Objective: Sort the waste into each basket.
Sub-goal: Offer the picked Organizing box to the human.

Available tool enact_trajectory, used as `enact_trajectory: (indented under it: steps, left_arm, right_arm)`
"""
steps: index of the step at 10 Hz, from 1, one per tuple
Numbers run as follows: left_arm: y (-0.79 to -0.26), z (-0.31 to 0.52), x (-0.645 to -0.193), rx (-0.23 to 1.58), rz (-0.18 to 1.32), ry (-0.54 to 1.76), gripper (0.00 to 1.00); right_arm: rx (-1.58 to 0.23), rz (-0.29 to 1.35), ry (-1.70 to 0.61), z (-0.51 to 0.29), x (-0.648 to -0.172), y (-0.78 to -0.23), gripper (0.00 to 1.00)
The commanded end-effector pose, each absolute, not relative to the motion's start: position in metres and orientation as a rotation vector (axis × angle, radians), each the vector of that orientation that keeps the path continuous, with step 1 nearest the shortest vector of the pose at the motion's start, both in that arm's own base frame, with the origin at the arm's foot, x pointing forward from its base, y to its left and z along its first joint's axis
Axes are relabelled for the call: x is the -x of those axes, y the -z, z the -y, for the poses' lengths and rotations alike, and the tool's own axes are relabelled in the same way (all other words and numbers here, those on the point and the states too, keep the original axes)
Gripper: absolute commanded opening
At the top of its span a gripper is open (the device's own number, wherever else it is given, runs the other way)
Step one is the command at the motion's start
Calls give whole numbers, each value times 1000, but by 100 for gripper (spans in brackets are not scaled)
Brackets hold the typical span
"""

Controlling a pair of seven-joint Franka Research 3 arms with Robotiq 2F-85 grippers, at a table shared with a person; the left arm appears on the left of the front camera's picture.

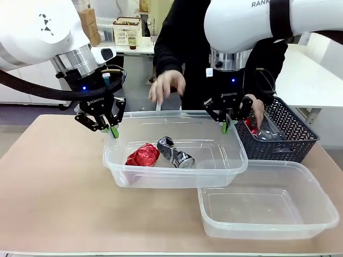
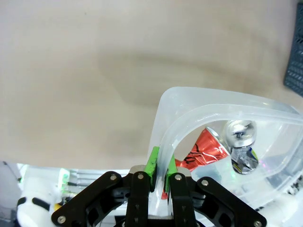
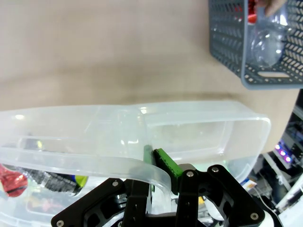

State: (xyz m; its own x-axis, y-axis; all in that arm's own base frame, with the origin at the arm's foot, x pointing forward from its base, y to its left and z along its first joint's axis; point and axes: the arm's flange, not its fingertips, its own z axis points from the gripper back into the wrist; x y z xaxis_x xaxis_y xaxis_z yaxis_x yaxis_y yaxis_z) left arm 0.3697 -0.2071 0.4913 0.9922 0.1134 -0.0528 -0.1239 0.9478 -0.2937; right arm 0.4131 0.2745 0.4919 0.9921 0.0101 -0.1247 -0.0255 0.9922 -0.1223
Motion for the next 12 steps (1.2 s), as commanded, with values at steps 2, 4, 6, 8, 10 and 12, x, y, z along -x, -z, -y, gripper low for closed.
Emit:
enact_trajectory:
  steps: [2,4,6,8,10,12]
  left_arm:
    - [-502,206,-368,343,-28,-144,7]
    - [-502,206,-368,343,-28,-144,7]
    - [-502,206,-368,343,-28,-144,7]
    - [-502,206,-368,343,-28,-144,7]
    - [-502,206,-368,343,-28,-144,7]
    - [-502,206,-368,343,-28,-144,7]
  right_arm:
    - [146,-129,-23,-273,-412,-490,6]
    - [146,-129,-23,-273,-412,-490,6]
    - [146,-129,-23,-273,-412,-490,6]
    - [146,-129,-23,-273,-412,-490,6]
    - [146,-129,-23,-273,-412,-490,6]
    - [146,-129,-23,-273,-412,-490,6]
